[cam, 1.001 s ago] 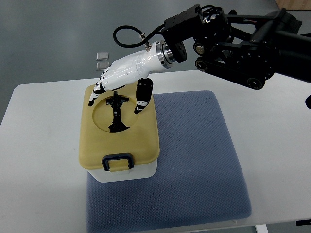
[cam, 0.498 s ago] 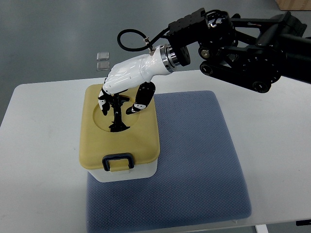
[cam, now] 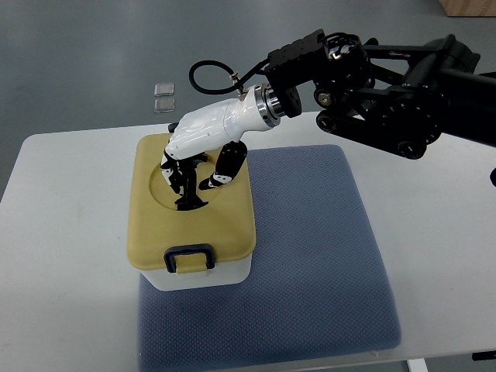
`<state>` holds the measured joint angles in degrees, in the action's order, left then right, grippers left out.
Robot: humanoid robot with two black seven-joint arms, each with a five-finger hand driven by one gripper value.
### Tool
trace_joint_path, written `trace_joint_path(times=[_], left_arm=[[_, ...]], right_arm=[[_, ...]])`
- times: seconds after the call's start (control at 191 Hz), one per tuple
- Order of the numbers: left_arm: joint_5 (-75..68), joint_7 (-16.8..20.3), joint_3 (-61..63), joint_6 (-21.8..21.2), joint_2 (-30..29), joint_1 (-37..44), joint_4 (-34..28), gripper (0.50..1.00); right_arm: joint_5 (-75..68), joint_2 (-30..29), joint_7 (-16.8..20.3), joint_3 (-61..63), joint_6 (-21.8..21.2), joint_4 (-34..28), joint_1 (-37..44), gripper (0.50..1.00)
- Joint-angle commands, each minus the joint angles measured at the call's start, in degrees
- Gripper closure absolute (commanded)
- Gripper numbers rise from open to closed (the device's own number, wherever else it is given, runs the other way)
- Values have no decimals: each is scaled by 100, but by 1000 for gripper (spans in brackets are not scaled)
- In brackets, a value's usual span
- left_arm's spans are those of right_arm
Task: Open white storage box with right hand
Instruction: 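Close the right hand's fingers around the black handle on the lid, then lift the yellow lid off the white box with the right hand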
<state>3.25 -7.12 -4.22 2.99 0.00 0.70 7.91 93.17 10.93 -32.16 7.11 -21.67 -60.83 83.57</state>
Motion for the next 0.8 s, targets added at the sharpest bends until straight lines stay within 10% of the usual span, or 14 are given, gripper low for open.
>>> trace_joint_path(times=[0.0, 0.529, 0.797], left_arm=[[0, 0, 0, 0, 0, 1, 0, 500], [0, 0, 0, 0, 0, 1, 0, 500], [0, 0, 0, 0, 0, 1, 0, 500]], right_arm=[[0, -3, 52, 37, -3, 10, -7, 1000], [-317, 50, -45, 828, -65, 19, 309, 1000], [-677, 1104, -71, 1407, 5, 63, 134, 1000]])
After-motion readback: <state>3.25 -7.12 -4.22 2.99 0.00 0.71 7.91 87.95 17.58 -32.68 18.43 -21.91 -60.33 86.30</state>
